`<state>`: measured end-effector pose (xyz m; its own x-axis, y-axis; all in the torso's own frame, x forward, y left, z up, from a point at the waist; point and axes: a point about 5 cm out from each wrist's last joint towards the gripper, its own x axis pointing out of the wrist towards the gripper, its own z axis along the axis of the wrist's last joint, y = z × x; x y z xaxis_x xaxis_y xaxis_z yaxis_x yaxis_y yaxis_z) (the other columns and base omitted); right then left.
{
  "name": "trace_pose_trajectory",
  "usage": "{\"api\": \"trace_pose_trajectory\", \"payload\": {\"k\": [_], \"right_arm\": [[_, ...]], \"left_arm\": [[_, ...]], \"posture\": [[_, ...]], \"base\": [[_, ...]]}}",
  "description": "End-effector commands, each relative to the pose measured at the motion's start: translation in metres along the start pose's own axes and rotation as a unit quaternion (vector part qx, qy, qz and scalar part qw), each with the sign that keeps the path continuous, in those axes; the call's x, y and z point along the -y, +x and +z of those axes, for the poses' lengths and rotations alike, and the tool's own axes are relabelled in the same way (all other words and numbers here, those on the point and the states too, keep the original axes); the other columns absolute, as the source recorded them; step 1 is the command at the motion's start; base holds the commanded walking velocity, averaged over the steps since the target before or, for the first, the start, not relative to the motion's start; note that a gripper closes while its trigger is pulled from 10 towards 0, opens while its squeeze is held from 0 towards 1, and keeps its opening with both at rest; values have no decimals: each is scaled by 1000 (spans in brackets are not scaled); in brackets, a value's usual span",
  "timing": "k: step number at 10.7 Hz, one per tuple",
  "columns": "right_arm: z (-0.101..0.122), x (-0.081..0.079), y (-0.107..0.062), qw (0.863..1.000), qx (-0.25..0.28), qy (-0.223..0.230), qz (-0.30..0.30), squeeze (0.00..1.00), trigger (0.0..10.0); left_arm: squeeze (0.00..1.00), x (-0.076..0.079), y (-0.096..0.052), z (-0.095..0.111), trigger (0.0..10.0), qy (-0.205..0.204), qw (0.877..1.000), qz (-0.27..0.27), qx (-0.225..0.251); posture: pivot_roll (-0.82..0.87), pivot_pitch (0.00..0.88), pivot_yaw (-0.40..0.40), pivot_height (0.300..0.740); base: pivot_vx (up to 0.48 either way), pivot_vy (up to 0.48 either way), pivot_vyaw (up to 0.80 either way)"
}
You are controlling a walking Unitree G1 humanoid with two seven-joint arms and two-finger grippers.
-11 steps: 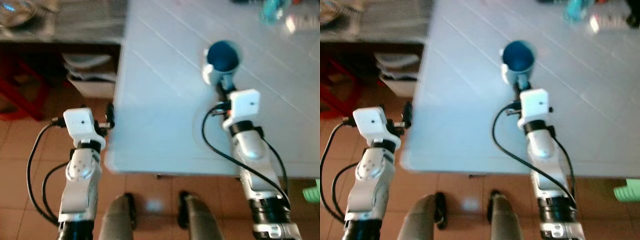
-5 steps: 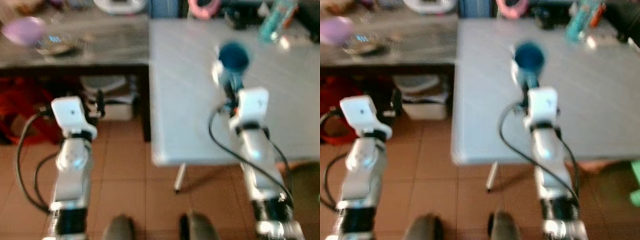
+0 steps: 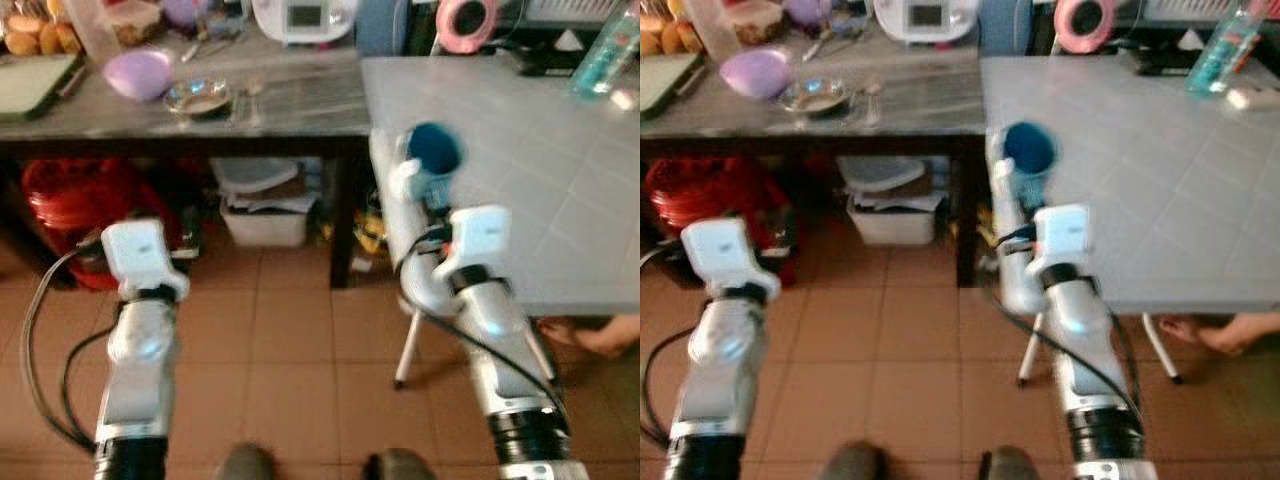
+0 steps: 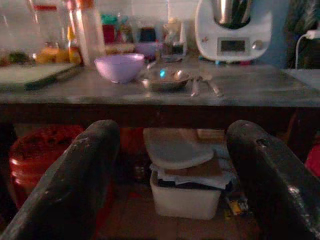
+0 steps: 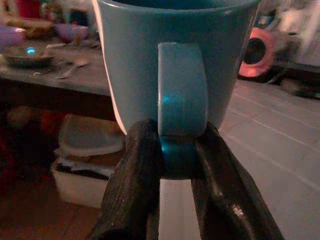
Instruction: Setting the table
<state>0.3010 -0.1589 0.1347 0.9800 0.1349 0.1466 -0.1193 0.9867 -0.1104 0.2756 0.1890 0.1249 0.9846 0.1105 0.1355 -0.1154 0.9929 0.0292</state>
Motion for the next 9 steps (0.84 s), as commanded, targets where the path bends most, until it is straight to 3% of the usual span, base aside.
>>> {"api": "trace_pose_trajectory", "payload": {"k": [1,5,6,9], "right_arm": [[13,-1,3,1000,26,0,6,0,10000],[20,0,5,999,40,-14,18,0,10000],[19,-2,4,999,37,-5,21,0,10000],[19,-3,3,999,35,-2,22,0,10000]], "left_arm": [[0,2,0,2,10000,2,1000,-6,4],[0,15,4,7,10000,-14,1000,-18,13],[0,18,4,8,10000,-16,999,-23,16],[0,26,5,12,10000,-29,999,-37,24]], "posture": [[-11,108,4,740],[-21,121,-6,740],[-23,122,-5,740],[-28,118,-4,740]], "base": [[435,0,0],[480,0,0],[480,0,800],[480,0,0]]}}
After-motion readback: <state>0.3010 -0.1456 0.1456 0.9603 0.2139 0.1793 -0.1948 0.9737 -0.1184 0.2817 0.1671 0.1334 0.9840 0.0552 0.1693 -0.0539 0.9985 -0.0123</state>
